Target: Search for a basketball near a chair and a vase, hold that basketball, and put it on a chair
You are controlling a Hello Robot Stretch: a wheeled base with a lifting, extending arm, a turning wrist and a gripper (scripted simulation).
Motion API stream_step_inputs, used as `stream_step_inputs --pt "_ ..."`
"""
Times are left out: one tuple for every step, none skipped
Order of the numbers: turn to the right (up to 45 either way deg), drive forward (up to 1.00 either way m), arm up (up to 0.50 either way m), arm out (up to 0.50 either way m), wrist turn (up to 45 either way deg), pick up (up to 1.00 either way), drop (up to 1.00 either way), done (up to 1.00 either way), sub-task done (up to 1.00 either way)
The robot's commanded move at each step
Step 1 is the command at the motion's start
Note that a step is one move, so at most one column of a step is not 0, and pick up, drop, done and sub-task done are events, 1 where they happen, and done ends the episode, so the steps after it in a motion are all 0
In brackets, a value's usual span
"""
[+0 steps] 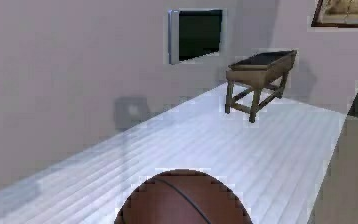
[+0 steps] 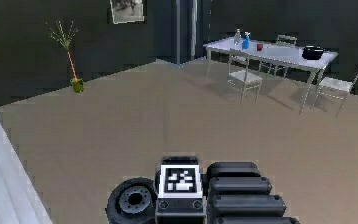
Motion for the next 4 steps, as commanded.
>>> stream_step_inputs --pt "-45.0 0.0 0.0 0.0 0.0 0.0 0.0 0.0 0.0" --pt "0.0 1.0 0.0 0.0 0.0 0.0 0.0 0.0 0.0" --pt "-15.0 0.0 0.0 0.0 0.0 0.0 0.0 0.0 0.0" --pt "0.0 0.15 0.0 0.0 0.0 0.0 0.0 0.0 0.0"
